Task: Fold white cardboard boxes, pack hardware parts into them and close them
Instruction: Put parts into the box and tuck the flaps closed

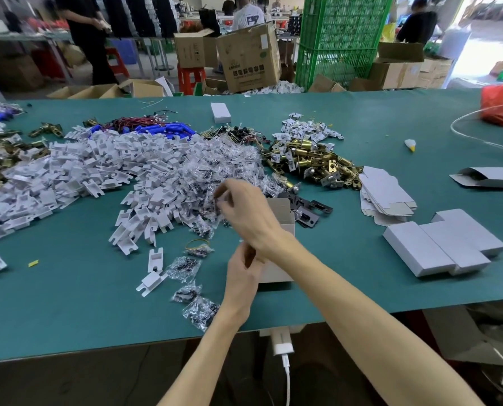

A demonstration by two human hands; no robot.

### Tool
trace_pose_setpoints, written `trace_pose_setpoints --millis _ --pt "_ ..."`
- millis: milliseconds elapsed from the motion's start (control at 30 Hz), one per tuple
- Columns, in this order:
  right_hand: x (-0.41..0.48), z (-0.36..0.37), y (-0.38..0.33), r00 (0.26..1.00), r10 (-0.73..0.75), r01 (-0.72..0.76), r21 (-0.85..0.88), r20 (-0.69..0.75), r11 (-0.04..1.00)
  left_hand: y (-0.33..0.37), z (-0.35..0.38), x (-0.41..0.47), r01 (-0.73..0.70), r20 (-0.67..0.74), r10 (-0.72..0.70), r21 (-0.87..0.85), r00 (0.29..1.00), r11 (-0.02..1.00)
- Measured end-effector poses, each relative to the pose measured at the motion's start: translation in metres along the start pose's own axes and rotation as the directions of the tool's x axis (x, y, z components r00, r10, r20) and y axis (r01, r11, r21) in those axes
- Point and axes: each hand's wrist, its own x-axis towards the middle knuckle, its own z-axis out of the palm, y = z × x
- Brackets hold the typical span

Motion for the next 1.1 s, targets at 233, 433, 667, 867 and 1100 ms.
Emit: trace_pose_setpoints --millis 233,433,667,867,1100 --pt "-0.008 -0.076 0.024 0.999 0.038 -0.035 0.107 -0.033 0.994 0.000 0.001 -0.001 -0.002 0.009 0.003 -0.078 1.000 0.997" --pt "-0.022 -0.085 0.051 0.996 0.091 -0.089 -0.078 0.013 0.993 -0.001 0.002 0.000 0.000 0.004 0.001 -0.093 1.000 0.996" --pt "-0.032 -0.073 0.060 0.987 0.095 -0.042 -0.361 0.130 0.931 -0.002 0.002 0.001 0.002 0.006 -0.001 -0.102 1.000 0.995" --pt "-0.036 -0.078 0.064 0.970 0.103 -0.002 -0.415 0.222 0.910 -0.004 0.001 0.001 -0.002 0.011 0.003 -0.097 1.000 0.995" --pt "-0.044 -0.074 0.064 0.990 0.028 0.031 -0.411 0.137 0.911 -0.003 0.001 0.000 -0.005 0.009 0.006 -0.094 1.000 0.996"
